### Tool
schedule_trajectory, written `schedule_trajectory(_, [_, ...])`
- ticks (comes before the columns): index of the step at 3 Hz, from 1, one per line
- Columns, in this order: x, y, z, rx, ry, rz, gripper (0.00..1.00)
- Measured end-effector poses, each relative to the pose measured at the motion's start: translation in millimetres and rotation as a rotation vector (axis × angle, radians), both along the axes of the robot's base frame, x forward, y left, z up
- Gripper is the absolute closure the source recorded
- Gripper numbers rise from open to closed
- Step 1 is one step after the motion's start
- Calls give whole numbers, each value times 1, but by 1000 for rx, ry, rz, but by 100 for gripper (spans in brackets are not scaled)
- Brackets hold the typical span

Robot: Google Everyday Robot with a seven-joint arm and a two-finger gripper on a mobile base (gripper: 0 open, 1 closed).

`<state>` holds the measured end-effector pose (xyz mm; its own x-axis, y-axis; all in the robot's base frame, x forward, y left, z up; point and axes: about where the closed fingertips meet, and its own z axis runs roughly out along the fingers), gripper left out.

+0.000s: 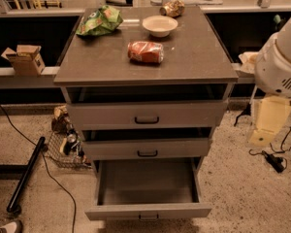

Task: Close bottom drawer

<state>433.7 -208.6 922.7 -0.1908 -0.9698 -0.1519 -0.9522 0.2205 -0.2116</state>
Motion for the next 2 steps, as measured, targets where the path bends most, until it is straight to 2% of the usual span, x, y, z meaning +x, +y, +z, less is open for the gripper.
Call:
schedule_trajectory(1, [-3,15,-50,-1,36,48,0])
schedule_trajectory(2, [-12,34,-141,40,101,87,0])
